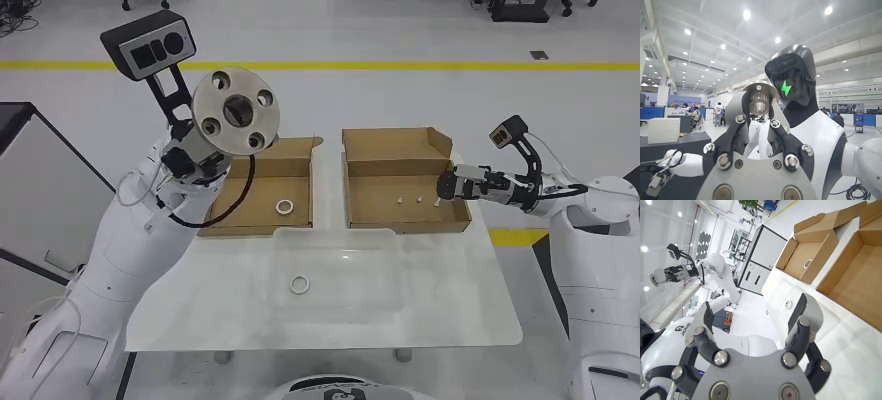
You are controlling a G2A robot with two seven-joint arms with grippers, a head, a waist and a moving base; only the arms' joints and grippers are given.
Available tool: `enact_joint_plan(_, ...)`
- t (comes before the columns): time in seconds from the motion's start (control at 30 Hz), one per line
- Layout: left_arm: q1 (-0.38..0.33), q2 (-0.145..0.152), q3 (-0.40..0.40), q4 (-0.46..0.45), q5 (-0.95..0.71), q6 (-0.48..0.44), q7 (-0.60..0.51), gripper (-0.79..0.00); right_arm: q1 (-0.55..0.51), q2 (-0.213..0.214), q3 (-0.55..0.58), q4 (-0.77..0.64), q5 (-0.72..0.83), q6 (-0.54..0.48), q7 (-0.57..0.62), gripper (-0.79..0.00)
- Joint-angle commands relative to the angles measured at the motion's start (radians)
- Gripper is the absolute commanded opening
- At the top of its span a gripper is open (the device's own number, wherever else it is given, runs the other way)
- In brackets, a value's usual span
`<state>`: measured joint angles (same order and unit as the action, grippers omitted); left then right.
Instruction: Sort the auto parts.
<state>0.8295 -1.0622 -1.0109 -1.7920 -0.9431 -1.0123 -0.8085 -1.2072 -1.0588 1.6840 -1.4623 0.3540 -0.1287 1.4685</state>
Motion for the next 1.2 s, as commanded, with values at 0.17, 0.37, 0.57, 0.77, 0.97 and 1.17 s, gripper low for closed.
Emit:
enact_joint_plan(0.17, 0.004, 0.000, -0.004, -0.002, 0.012, 0.014, 0.002, -0.785, 0.000, 0.000, 0.000, 0.000, 0.000, 0.000, 0.000, 0.000)
enact_joint_plan(0.37, 0.052, 0.015, -0.089, 0.007, 0.246, 0.192, 0.025, -0.785, 0.000, 0.000, 0.000, 0.000, 0.000, 0.000, 0.000, 0.000)
enact_joint_plan(0.57, 0.105, 0.030, -0.151, -0.025, 0.471, 0.366, 0.034, -0.785, 0.000, 0.000, 0.000, 0.000, 0.000, 0.000, 0.000, 0.000)
enact_joint_plan(0.77, 0.118, 0.041, -0.176, -0.049, 0.652, 0.531, -0.016, -0.785, 0.000, 0.000, 0.000, 0.000, 0.000, 0.000, 0.000, 0.000)
enact_joint_plan(0.97, 0.092, 0.052, -0.159, -0.066, 0.856, 0.718, -0.141, -0.785, 0.000, 0.000, 0.000, 0.000, 0.000, 0.000, 0.000, 0.000)
enact_joint_plan(1.17, 0.025, 0.053, -0.094, -0.035, 1.002, 0.837, -0.276, -0.785, 0.000, 0.000, 0.000, 0.000, 0.000, 0.000, 0.000, 0.000)
